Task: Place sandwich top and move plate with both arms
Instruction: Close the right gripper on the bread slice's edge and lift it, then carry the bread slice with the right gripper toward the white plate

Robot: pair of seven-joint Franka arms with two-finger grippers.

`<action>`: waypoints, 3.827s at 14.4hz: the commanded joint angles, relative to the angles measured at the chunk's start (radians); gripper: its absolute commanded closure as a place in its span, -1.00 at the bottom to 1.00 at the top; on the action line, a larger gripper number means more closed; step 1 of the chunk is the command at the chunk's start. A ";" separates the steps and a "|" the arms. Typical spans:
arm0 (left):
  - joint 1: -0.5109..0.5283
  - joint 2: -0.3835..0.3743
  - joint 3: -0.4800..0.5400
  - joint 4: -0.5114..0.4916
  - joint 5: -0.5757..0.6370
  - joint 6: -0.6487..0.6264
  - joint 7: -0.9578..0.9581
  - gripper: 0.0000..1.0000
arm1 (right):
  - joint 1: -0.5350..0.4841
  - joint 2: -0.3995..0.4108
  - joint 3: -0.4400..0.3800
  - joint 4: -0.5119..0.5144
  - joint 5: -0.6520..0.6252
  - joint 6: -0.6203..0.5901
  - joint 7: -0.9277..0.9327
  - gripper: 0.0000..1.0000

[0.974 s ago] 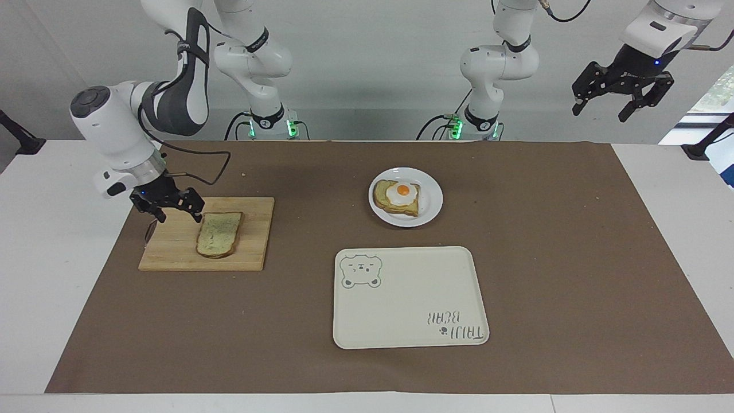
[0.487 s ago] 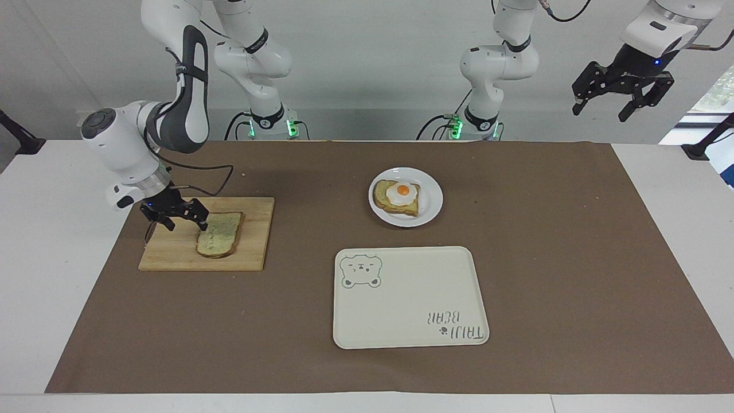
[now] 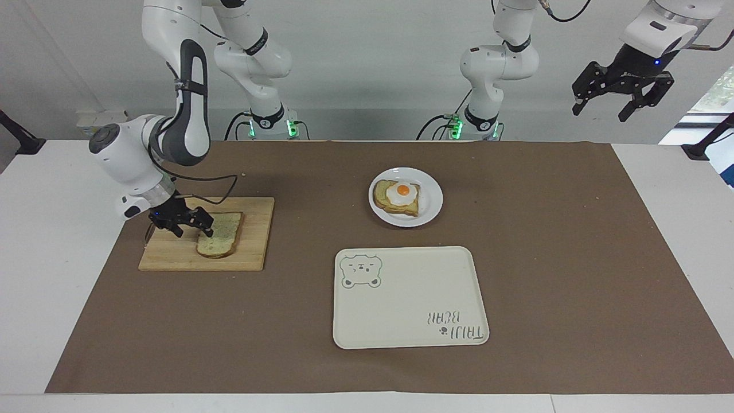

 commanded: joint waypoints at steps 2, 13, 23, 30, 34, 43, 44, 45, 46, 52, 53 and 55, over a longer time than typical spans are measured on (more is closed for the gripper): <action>0.007 -0.026 -0.003 -0.031 -0.006 0.006 -0.008 -1.00 | -0.022 0.019 0.008 -0.018 0.042 0.033 -0.056 -1.00; 0.007 -0.026 -0.003 -0.032 -0.006 0.006 -0.008 -1.00 | -0.008 0.022 0.008 -0.032 0.043 0.039 0.013 1.00; 0.007 -0.025 -0.003 -0.031 -0.006 0.006 -0.008 -1.00 | -0.005 0.008 0.009 0.046 0.034 -0.038 -0.004 1.00; 0.007 -0.026 -0.003 -0.031 -0.006 0.006 -0.008 -1.00 | -0.006 -0.076 0.009 0.146 0.033 -0.278 0.007 1.00; 0.007 -0.026 -0.003 -0.031 -0.006 0.006 -0.007 -1.00 | -0.008 -0.090 0.011 0.218 0.046 -0.458 0.012 1.00; 0.007 -0.026 -0.003 -0.031 -0.006 0.006 -0.008 -1.00 | 0.075 -0.093 0.039 0.229 0.207 -0.549 0.203 1.00; 0.007 -0.026 -0.002 -0.031 -0.006 0.006 -0.007 -1.00 | 0.105 -0.093 0.037 0.229 0.226 -0.544 0.247 1.00; 0.007 -0.026 -0.002 -0.032 -0.006 0.006 -0.008 -1.00 | 0.133 -0.093 0.039 0.227 0.227 -0.541 0.271 1.00; 0.007 -0.026 -0.003 -0.031 -0.006 0.006 -0.008 -1.00 | 0.165 -0.093 0.037 0.226 0.229 -0.538 0.291 1.00; 0.007 -0.025 -0.002 -0.031 -0.006 0.006 -0.008 -1.00 | 0.297 -0.079 0.039 0.220 0.275 -0.504 0.383 1.00; 0.007 -0.026 -0.003 -0.032 -0.006 0.006 -0.008 -1.00 | 0.326 -0.078 0.039 0.220 0.281 -0.507 0.383 1.00; 0.007 -0.026 -0.002 -0.032 -0.006 0.006 -0.008 -1.00 | 0.383 -0.058 0.039 0.214 0.330 -0.480 0.386 1.00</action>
